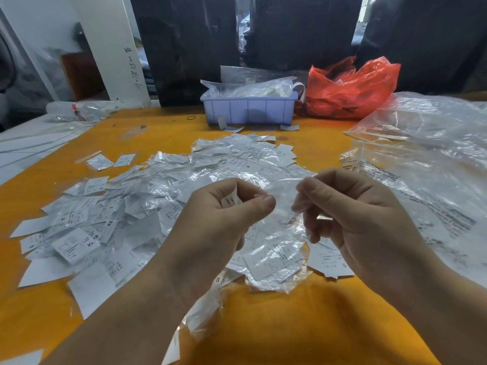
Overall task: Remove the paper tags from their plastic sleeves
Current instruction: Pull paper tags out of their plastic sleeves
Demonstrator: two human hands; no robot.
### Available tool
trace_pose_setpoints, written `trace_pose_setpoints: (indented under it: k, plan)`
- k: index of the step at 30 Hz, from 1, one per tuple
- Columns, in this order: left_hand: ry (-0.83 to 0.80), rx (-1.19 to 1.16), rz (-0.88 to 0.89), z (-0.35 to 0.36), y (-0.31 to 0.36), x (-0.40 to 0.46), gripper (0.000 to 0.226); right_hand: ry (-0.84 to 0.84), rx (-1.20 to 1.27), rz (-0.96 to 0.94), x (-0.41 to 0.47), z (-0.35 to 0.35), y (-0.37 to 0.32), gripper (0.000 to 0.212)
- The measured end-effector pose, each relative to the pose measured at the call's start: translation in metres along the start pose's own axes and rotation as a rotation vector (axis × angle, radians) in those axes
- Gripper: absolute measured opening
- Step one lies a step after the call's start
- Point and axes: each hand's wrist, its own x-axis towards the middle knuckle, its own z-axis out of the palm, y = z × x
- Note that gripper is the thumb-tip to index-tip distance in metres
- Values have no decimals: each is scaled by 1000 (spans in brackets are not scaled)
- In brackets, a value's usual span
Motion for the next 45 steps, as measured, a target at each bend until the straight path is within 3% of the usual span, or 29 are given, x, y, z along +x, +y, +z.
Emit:
trace_pose_setpoints:
  k: [5,10,13,16,19,22,25,32,45]
  plan:
    - [-102,117,-8,4,3,-2,19,32,-77,-11,1,-2,1,4]
    - [-15,240,102,3,4,-4,28,-73,-512,-133,-1,0,1,24]
    - [-33,357,140,6,3,-5,17,-137,-533,-129,-2,3,2,18]
    - [8,394,155,4,0,-5,10,-90,-537,-134,-2,4,2,7]
    - [33,416,170,5,-1,-5,11,-74,-546,-122,-3,6,2,21]
    - [20,268,106,5,0,-4,11,-62,-503,-93,-2,6,3,22]
    - [24,62,15,5,0,-3,29,-82,-412,-77,-1,4,5,10]
    - [90,19,-57,8,5,-5,44,-207,-277,-32,-1,4,6,8]
    - [-66,-100,-91,-2,3,0,4,-266,-279,77,0,1,0,21]
